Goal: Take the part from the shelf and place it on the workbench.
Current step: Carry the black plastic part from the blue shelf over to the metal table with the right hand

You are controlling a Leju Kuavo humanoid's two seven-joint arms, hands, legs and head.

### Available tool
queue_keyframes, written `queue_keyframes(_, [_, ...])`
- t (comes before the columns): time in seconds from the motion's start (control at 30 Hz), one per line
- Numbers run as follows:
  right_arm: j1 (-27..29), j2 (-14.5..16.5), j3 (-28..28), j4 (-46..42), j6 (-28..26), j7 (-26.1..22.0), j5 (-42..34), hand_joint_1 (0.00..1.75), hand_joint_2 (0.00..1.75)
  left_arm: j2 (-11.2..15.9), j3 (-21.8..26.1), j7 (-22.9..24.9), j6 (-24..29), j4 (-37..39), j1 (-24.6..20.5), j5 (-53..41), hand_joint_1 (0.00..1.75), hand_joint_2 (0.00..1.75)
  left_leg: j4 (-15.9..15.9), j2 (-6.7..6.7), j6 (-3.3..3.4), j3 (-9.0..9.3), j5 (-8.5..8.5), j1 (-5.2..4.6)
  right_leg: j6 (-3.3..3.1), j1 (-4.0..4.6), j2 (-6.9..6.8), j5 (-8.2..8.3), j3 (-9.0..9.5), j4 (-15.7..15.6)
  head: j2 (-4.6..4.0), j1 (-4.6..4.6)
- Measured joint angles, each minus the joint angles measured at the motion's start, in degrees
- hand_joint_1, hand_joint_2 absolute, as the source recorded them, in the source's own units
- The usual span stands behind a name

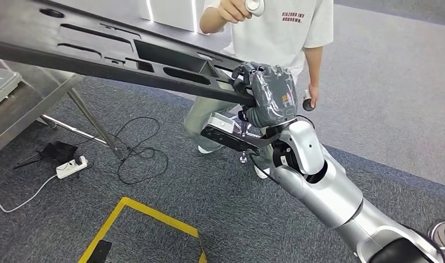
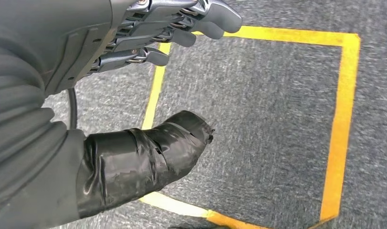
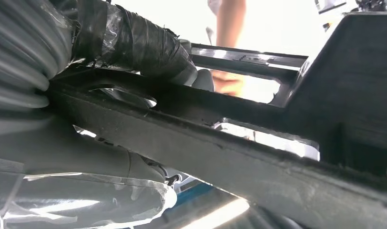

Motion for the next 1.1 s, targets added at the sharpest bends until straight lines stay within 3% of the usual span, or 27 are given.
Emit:
queue_keyframes(0.07, [0.01,0.0,0.0,0.02,0.0,0.0,0.0,1.75,1.75,-0.01,0.0,-0.01,0.0,0.0,0.03,0.0,0.0,1.75,0.36,-1.39,-0.27,0.11,-0.22,0.08,-0.09,-0.29,0.8,4.35,2.54,-6.29,0.0,0.02])
queue_keyframes(0.13, [-0.05,0.01,0.0,0.0,0.0,-0.02,0.0,1.75,1.75,-0.01,0.0,-0.02,0.0,0.0,-0.05,0.01,0.0,1.75,0.89,-2.67,-0.79,-0.19,-0.49,0.08,-0.21,-0.65,3.21,7.09,5.65,-13.14,0.0,-0.04])
queue_keyframes(0.2, [-0.04,0.01,0.0,-0.02,0.01,-0.05,0.0,1.75,1.75,0.0,0.0,-0.03,0.0,0.0,-0.08,0.01,0.0,1.75,1.02,-3.77,-1.52,-0.73,-0.4,0.31,-0.37,-0.56,4.43,7.07,6.66,-15.25,0.0,-0.03])
queue_keyframes(0.27, [-0.09,0.04,0.0,-0.04,0.01,-0.06,0.0,1.75,1.75,-0.01,0.0,-0.04,0.0,0.0,0.16,0.0,0.0,1.75,0.86,-4.54,-2.28,-0.97,-0.22,0.67,-0.9,-0.45,3.33,7.27,7.01,-15.84,0.0,0.03])
queue_keyframes(0.33, [-0.24,0.16,0.0,-0.05,0.01,-0.06,0.0,1.75,1.75,-0.08,0.0,-0.05,0.0,0.0,0.29,0.0,0.0,1.75,3.02,-2.48,-2.83,-2.05,-1.49,0.55,-1.63,-0.57,2.02,7.54,7.56,-16.55,0.0,-0.21])
queue_keyframes(0.4, [-0.38,0.25,0.0,-0.06,0.01,-0.1,0.0,1.75,1.75,-0.13,0.0,-0.05,-0.03,0.0,0.06,0.01,0.0,1.75,9.36,0.65,-3.21,-5.23,-4.51,0.42,-2.07,-0.39,0.65,7.53,7.87,-16.84,0.0,-0.48])
queue_keyframes(0.47, [-0.42,0.27,0.0,-0.06,0.01,-0.15,0.02,1.75,1.75,-0.16,0.0,-0.01,-0.17,0.0,-0.01,0.03,0.0,1.75,15.38,1.7,-3.44,-8.41,-6.45,0.5,-2.26,-0.18,-0.76,7.37,7.91,-16.77,0.0,-0.52])
queue_keyframes(0.5, [-0.41,0.27,0.0,-0.06,0.02,-0.16,0.05,1.75,1.75,-0.19,0.0,0.04,-0.27,0.0,0.09,0.03,0.0,1.75,15.95,1.92,-3.47,-8.76,-6.1,0.52,-2.29,-0.11,-1.42,7.28,7.93,-16.73,-0.01,-0.52])
queue_keyframes(0.57, [-0.46,0.3,0.0,-0.09,0.07,-0.23,0.15,1.75,1.75,-0.19,0.0,0.16,-0.43,0.0,0.25,0.1,0.0,1.75,10.83,2.59,-3.33,-6.03,-3.02,0.52,-2.2,-0.04,-2.58,7.03,8.06,-16.6,0.0,-0.52])
queue_keyframes(0.63, [-0.65,0.32,0.0,-0.22,0.12,-0.34,0.2,1.75,1.75,-0.15,0.0,0.22,-0.48,0.0,0.14,0.19,0.0,1.75,3.59,4.65,-2.74,-2.22,-0.74,0.1,-1.85,0.17,-3.58,6.68,8.2,-16.42,0.0,-0.5])
queue_keyframes(0.7, [-0.94,0.33,0.0,-0.36,0.24,-0.39,0.21,1.75,1.75,-0.16,0.0,0.28,-0.49,0.0,-0.02,0.26,0.0,1.75,0.84,5.62,-1.87,-0.9,-0.47,-0.4,-1.33,0.44,-4.4,6.4,8.3,-16.38,0.0,-0.45])
queue_keyframes(0.77, [-1.09,0.4,0.0,-0.45,0.44,-0.41,0.34,1.75,1.75,-0.16,0.0,0.33,-0.5,0.0,0.04,0.41,0.0,1.75,0.71,4.52,-1.11,-0.85,-0.29,-0.4,-0.73,0.53,-5.12,6.17,8.5,-16.5,0.0,-0.42])
queue_keyframes(0.83, [-1.19,0.46,0.0,-0.62,0.54,-0.47,0.8,1.75,1.75,-0.16,0.0,0.33,-0.49,0.0,0.19,0.71,0.0,1.75,0.27,3.5,-0.39,-0.49,-0.08,-0.15,-0.2,0.33,-3.92,4.88,8.08,-14.96,0.0,-0.35])
queue_keyframes(0.9, [-1.28,0.43,0.0,-0.89,0.6,-0.52,1.22,1.75,1.75,-0.17,0.0,0.29,-0.47,0.0,0.16,0.89,0.0,1.75,0.04,2.57,0.18,-0.22,0.02,-0.03,0.01,0.13,-1.42,1.8,5.55,-9.24,0.0,-0.17])
queue_keyframes(0.97, [-1.22,0.39,0.0,-1.04,0.77,-0.55,1.38,1.75,1.75,-0.2,0.0,0.27,-0.46,0.0,0.08,0.89,0.0,1.75,0.14,1.4,0.42,-0.21,-0.04,-0.08,0.06,0.12,-0.3,-0.85,1.79,-1.99,0.0,-0.06])
queue_keyframes(1.0, [-1.16,0.37,0.0,-1.04,0.88,-0.53,1.45,1.75,1.75,-0.22,0.0,0.26,-0.46,0.0,0.09,0.89,0.0,1.75,0.22,0.69,0.45,-0.21,-0.07,-0.1,0.06,0.12,-0.15,-0.87,0.69,-0.26,0.0,-0.05])
queue_keyframes(1.03, [-1.14,0.34,0.0,-1.04,0.98,-0.52,1.54,1.75,1.75,-0.25,0.0,0.27,-0.45,0.0,0.13,0.9,0.0,1.75,0.33,-0.06,0.46,-0.2,-0.11,-0.11,0.0,0.1,-0.04,0.23,0.61,-0.71,0.0,-0.05])
queue_keyframes(1.1, [-1.2,0.29,0.0,-1.13,1.1,-0.49,1.74,1.75,1.75,-0.34,0.0,0.29,-0.37,0.0,0.19,0.95,0.0,1.75,0.57,-1.51,0.34,-0.18,-0.22,-0.06,-0.3,0.04,1.08,4.43,3.18,-7.18,0.0,-0.03])
